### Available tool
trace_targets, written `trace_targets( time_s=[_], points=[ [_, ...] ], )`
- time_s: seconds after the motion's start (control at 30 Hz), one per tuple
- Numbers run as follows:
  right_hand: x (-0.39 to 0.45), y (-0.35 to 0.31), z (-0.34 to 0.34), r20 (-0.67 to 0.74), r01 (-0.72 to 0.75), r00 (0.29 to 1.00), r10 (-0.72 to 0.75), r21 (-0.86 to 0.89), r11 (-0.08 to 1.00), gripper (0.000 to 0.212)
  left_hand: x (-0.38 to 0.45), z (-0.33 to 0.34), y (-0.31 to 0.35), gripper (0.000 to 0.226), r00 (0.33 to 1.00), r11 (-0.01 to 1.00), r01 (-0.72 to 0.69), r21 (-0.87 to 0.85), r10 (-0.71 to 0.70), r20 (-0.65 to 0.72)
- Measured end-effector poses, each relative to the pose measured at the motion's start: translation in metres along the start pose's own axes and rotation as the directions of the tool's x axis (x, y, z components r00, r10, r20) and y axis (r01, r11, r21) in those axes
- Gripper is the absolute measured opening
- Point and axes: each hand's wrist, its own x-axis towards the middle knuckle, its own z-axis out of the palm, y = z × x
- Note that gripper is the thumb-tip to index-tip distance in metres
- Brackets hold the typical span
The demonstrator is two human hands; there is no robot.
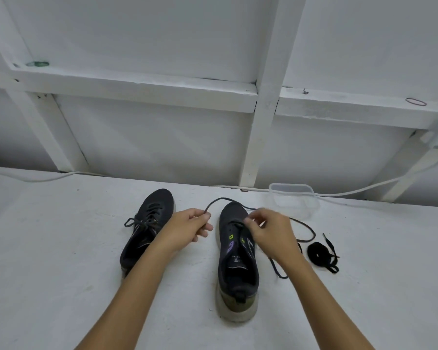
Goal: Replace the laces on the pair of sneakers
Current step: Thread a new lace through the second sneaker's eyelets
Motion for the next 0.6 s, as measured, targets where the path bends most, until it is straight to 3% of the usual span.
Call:
trace_targets(
  time_s=[0.07, 0.2, 0.37, 0.47, 0.6],
  points=[
    [-0.006, 0.003, 0.008, 0.143, -0.007, 0.990, 0.008, -0.009, 1.000, 0.007, 0.000, 0.005, -0.002, 0.013, 0.999, 0.987, 0.019, -0.159, -0.013, 0.041],
    [-0.006, 0.005, 0.017, 0.256, -0.081, 0.964, 0.074, 0.016, 0.997, 0.013, -0.003, 0.021, -0.009, 0.015, 0.999, 0.969, 0.001, -0.249, 0.008, 0.036],
    [-0.004, -0.003, 0.017, 0.387, -0.281, 0.899, 0.204, 0.154, 0.947, 0.017, -0.004, 0.036, -0.021, 0.012, 0.987, 0.984, -0.088, -0.152, 0.066, -0.149],
    [-0.001, -0.005, 0.022, 0.364, -0.254, 0.910, 0.199, 0.111, 0.961, 0.013, -0.005, 0.037, -0.025, 0.010, 0.976, 0.988, -0.119, -0.101, 0.098, -0.194],
    [-0.006, -0.012, 0.031, 0.374, -0.350, 0.896, 0.238, 0.269, 0.897, 0.007, -0.005, 0.035, -0.025, 0.011, 0.951, 0.985, -0.160, -0.065, 0.137, -0.277]
  ],
)
